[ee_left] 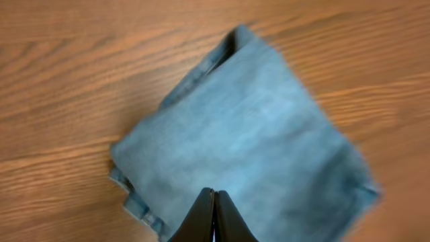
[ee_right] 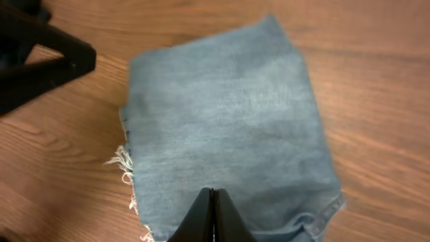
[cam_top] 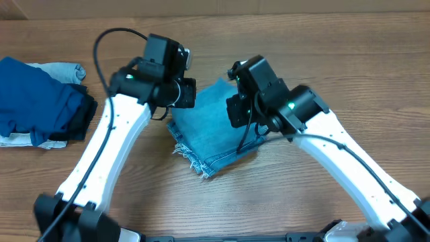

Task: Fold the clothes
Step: 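Press the folded jeans flat with both grippers, then raise them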

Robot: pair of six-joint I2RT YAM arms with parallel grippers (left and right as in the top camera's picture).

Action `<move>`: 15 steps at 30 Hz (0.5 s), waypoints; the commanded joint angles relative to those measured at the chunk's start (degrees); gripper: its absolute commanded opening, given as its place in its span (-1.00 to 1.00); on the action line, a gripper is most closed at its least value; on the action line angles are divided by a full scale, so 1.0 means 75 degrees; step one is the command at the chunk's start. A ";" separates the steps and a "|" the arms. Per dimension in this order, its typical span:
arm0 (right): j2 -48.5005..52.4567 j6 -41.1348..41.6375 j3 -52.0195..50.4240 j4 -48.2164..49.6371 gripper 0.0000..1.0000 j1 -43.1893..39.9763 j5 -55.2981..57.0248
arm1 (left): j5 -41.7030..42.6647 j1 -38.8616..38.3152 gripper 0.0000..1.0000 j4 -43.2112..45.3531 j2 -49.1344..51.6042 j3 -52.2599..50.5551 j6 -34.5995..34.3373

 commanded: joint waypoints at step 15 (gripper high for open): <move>0.3037 0.2535 -0.2296 0.1087 -0.92 0.0533 -0.4465 | -0.0679 0.0122 -0.92 0.0784 0.2774 -0.1405 0.0597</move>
